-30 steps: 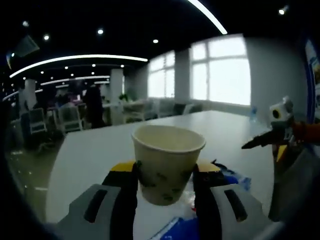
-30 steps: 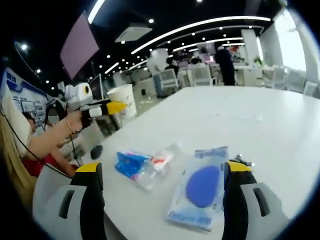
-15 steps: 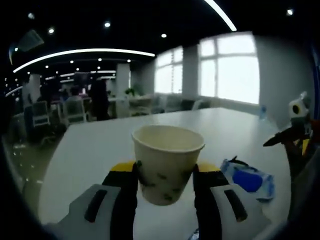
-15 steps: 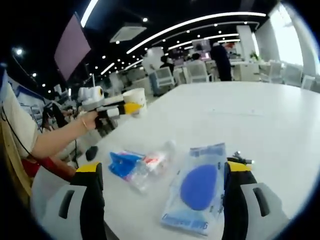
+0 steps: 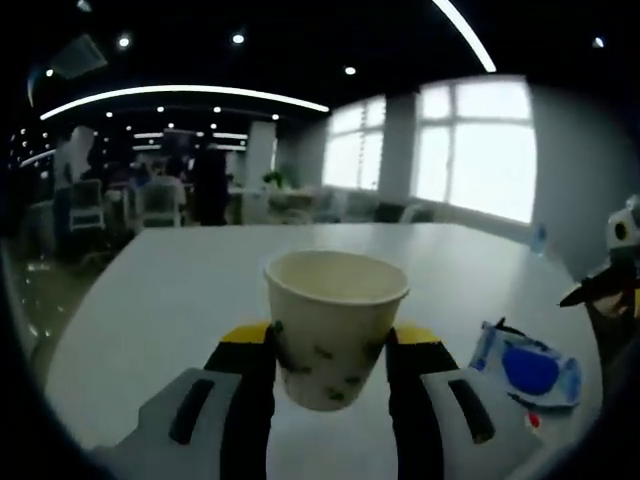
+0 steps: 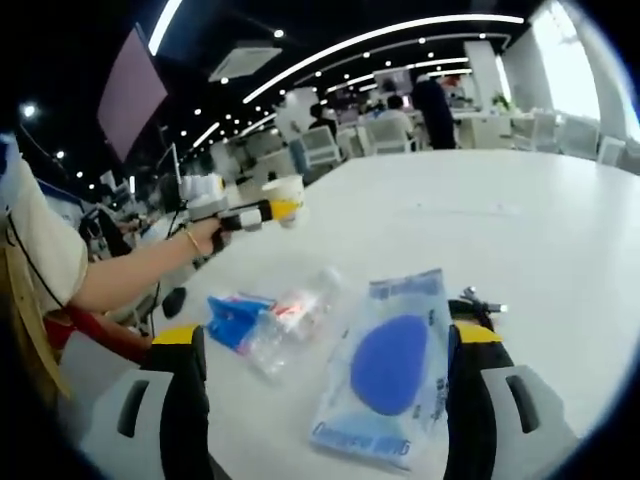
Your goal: Arrange the tabletop items into an orderly group along one side of the table until the central work area is clear of visible clutter.
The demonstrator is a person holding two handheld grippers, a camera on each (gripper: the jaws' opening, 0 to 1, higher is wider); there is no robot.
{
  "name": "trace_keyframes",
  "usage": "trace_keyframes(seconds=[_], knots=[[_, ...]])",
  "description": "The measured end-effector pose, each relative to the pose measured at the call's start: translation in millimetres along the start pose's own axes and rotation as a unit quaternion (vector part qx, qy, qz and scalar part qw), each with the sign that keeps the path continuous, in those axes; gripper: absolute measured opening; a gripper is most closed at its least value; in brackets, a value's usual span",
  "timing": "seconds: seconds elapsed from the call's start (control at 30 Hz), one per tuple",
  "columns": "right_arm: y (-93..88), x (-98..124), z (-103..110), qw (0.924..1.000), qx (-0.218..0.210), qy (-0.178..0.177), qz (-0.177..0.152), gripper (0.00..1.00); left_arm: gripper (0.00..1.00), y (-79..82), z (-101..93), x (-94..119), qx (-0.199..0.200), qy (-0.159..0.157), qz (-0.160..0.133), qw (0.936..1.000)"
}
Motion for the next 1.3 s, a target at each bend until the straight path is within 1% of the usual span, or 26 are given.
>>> trace_keyframes(seconds=[0.27, 0.37, 0.43, 0.47, 0.5, 0.53, 0.57, 0.67, 0.73, 0.87, 1.03, 1.1, 1.13, 1.3], knots=[[-5.5, -2.0, -2.4, 1.0, 0.0, -0.004, -0.001, 1.0, 0.41, -21.6, -1.3, -21.9, 0.008, -0.002, 0.007, 0.9999], [-8.9, -3.5, -1.1, 1.0, 0.0, -0.001, 0.0, 0.99, 0.41, -25.6, -5.3, -27.0, 0.001, -0.005, 0.007, 1.0], [-11.7, -6.2, -2.1, 1.0, -0.001, -0.001, -0.005, 0.99, 0.41, -29.5, -6.3, -31.9, 0.004, -0.008, 0.007, 0.9999], [-13.4, -7.6, -2.6, 1.0, -0.005, -0.002, -0.005, 0.99, 0.41, -31.2, -6.9, -33.8, 0.005, -0.009, 0.008, 0.9999], [-15.6, -7.9, -2.0, 0.9999, -0.009, -0.004, 0.004, 0.99, 0.41, -33.2, -8.0, -35.4, 0.002, -0.009, 0.011, 0.9999], [-17.4, -7.6, 0.1, 0.9999, 0.004, -0.002, 0.01, 0.99, 0.41, -34.6, -8.4, -36.3, 0.001, -0.009, 0.012, 0.9999], [-17.7, -7.3, 0.9, 0.9999, 0.01, -0.002, 0.01, 0.99, 0.41, -36.4, -8.7, -36.9, -0.001, -0.008, 0.014, 0.9999], [-20.5, -9.1, -0.6, 0.9998, 0.003, -0.005, 0.019, 0.99, 0.41, -44.4, -9.4, -38.5, 0.007, -0.009, 0.018, 0.9998], [-20.4, -8.9, -0.7, 0.9998, 0.005, -0.007, 0.019, 0.99, 0.41, -48.0, -11.2, -39.5, 0.008, -0.013, 0.022, 0.9996], [-20.7, -7.9, -2.8, 0.9997, -0.003, -0.011, 0.02, 0.99, 0.41, -51.8, -13.5, -40.8, 0.002, -0.02, 0.022, 0.9996], [-21.8, -7.1, -5.8, 0.9994, 0.003, -0.021, 0.026, 0.99, 0.41, -61.0, -17.8, -42.5, -0.014, -0.024, 0.043, 0.9987], [-22.2, -7.8, -6.1, 0.9994, 0.001, -0.022, 0.028, 0.99, 0.41, -65.0, -18.1, -43.5, -0.013, -0.025, 0.051, 0.9983], [-22.6, -8.2, -7.1, 0.9992, -0.003, -0.026, 0.03, 0.99, 0.41, -63.6, -17.8, -43.6, -0.013, -0.024, 0.045, 0.9986], [-23.5, -9.4, -6.9, 0.9991, -0.004, -0.025, 0.033, 0.99, 0.41, -62.6, -16.3, -45.8, -0.013, -0.024, 0.049, 0.9984]])
Point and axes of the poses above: the point that each gripper's makers call its tool centre point, and the gripper's own axes: x roughly backward along the fingers, z roughly to its left, y roughly out of its top, the point moved 7 cm from there along x, roughly backward along the fingers, and after that the axes turned 12 degrees about -x, right-handed, at the moved point
